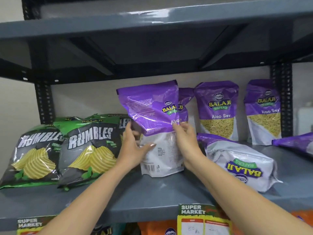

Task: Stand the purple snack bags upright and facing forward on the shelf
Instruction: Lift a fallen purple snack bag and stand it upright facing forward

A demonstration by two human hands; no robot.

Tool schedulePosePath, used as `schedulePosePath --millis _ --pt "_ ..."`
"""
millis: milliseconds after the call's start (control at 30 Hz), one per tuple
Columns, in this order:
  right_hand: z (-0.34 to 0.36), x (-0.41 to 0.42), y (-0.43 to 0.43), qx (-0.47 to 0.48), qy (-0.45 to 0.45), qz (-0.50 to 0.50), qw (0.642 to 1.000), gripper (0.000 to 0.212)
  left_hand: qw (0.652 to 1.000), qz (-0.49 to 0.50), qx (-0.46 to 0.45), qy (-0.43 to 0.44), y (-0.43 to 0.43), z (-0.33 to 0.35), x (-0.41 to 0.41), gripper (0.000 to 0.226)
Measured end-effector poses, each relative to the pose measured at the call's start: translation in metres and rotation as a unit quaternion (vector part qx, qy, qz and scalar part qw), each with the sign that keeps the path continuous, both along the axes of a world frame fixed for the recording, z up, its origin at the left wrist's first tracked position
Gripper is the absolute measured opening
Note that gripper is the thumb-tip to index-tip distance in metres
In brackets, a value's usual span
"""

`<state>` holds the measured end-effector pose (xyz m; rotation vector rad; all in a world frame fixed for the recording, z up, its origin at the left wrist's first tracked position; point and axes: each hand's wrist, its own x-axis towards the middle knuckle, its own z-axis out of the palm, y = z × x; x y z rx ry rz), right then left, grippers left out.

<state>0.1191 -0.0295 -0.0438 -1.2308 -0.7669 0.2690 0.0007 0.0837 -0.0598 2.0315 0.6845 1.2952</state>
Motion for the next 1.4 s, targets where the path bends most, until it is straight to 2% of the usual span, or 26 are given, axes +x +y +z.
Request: schedulePosePath --millis 100,167,233,300,333,400,500,600,667,733,767,800,933,1033,1100,1200,1233,1333,1367,1400 --pt "-0.005 0.021 0.024 0.017 0.104 0.02 0.994 0.08 1.0 -0.016 -0.016 0.02 0.003 0.004 -0.005 0.117" --pt "-0.01 0.037 0.038 0.025 0.144 0.021 0.989 0.096 1.0 -0.012 -0.024 0.015 -0.006 0.005 -0.007 0.113" --pt "-0.016 0.044 0.046 0.028 0.158 0.031 0.987 0.106 0.996 0.087 0.036 -0.004 -0.025 0.001 -0.009 0.095" --pt "-0.028 0.059 0.065 0.017 0.147 0.026 0.989 0.122 0.969 0.175 0.171 -0.036 -0.049 -0.009 -0.011 0.063" --pt "-0.032 0.063 0.072 0.007 0.14 0.026 0.99 0.127 0.961 0.169 0.214 -0.037 -0.06 -0.014 -0.011 0.05" --pt "-0.03 0.067 0.078 -0.015 0.145 0.021 0.989 0.132 0.973 0.096 0.211 0.009 -0.072 -0.022 -0.007 0.037" --pt "-0.019 0.054 0.065 -0.02 0.167 0.023 0.985 0.124 0.98 0.018 0.164 0.112 -0.067 -0.033 0.007 0.035" --pt "-0.01 0.033 0.037 -0.029 0.172 0.029 0.984 0.114 0.99 0.028 0.117 0.077 -0.065 -0.033 0.014 0.032" --pt "-0.004 0.017 0.015 -0.04 0.148 0.034 0.988 0.079 0.997 0.041 0.055 0.017 -0.068 -0.029 0.015 0.035" --pt "0.0 0.009 -0.001 -0.032 0.12 0.033 0.992 0.037 0.999 0.032 -0.01 -0.035 -0.07 -0.022 0.016 0.054" --pt "-0.001 0.008 -0.005 -0.032 0.106 0.041 0.993 0.025 0.998 0.024 -0.031 -0.053 -0.068 -0.02 0.018 0.06" --pt "-0.003 0.006 -0.007 -0.038 0.089 0.048 0.994 0.023 0.997 0.011 -0.046 -0.066 -0.067 -0.018 0.018 0.062" --pt "-0.008 -0.003 -0.01 -0.027 0.041 0.017 0.999 0.039 0.99 -0.034 -0.104 -0.085 -0.066 -0.013 0.02 0.071" --pt "-0.014 -0.006 -0.009 0.004 0.01 -0.007 1.0 0.044 0.984 -0.045 -0.135 -0.103 -0.054 -0.007 0.016 0.058" --pt "-0.015 -0.006 -0.008 0.011 -0.008 -0.013 1.0 0.047 0.975 -0.093 -0.171 -0.111 -0.045 0.0 0.007 0.046" --pt "-0.009 -0.008 -0.015 0.018 0.006 -0.02 1.0 0.03 0.946 -0.196 -0.246 -0.08 -0.024 0.005 -0.01 0.038" --pt "-0.007 -0.008 -0.015 0.02 0.011 -0.002 1.0 0.031 0.934 -0.235 -0.263 -0.063 -0.017 0.006 -0.015 0.042" --pt "-0.003 -0.002 -0.017 0.013 0.055 0.122 0.991 0.065 0.91 -0.307 -0.278 -0.032 0.0 0.003 -0.025 0.062" --pt "-0.002 -0.002 -0.019 0.01 0.061 0.156 0.986 0.067 0.902 -0.324 -0.283 -0.034 0.002 0.003 -0.027 0.065" --pt "-0.003 -0.002 -0.021 0.004 0.052 0.171 0.984 0.065 0.9 -0.33 -0.283 -0.035 0.003 0.003 -0.028 0.057"
